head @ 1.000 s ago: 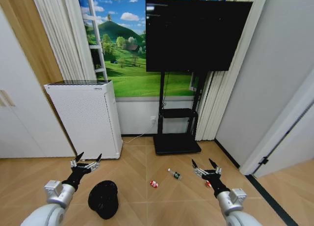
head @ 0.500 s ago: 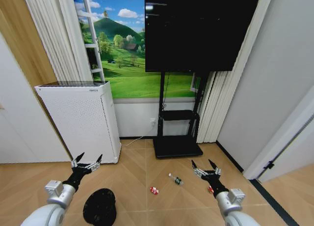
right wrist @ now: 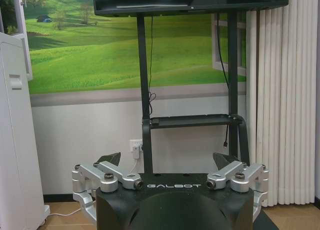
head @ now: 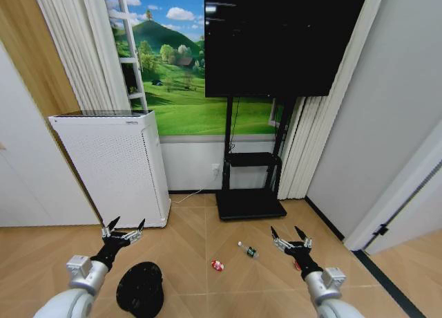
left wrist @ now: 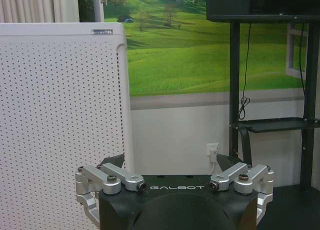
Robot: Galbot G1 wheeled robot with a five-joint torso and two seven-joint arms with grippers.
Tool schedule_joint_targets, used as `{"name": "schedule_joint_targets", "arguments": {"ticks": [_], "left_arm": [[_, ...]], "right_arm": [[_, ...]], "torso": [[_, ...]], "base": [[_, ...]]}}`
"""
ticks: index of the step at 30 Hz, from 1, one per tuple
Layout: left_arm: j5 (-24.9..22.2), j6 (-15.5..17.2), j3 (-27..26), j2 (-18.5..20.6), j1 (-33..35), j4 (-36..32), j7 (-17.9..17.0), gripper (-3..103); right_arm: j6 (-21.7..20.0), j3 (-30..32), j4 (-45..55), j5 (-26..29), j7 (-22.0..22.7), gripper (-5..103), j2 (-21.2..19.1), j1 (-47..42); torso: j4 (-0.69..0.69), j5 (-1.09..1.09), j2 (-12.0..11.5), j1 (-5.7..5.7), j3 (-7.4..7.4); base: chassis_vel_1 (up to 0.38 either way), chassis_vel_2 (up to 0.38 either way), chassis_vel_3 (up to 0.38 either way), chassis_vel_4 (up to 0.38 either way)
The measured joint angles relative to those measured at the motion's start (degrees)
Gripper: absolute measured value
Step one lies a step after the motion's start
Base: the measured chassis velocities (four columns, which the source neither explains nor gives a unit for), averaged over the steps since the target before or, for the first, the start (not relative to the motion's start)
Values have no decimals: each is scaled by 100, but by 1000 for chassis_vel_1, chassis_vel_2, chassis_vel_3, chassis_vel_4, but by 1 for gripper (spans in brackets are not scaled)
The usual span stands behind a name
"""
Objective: Pick up the trash bin and place the garbage on the floor into it.
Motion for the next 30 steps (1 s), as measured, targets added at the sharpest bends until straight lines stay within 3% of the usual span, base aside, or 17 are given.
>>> {"name": "schedule_joint_targets", "arguments": {"ticks": [23,30], "left_arm": [[125,31,67,-167,-243,256,-157,100],[133,66,113,-235,-199,226,-228,100]], "right_arm": [[27,-223,-436,420,170,100,-283,453],[37,-317,-646,545,-179,100,-373,502]], "torso": [[0,0,-530,-216,-313],[0,0,-724,-295,-429]], "base": [[0,0,0,0],[0,0,0,0]]}}
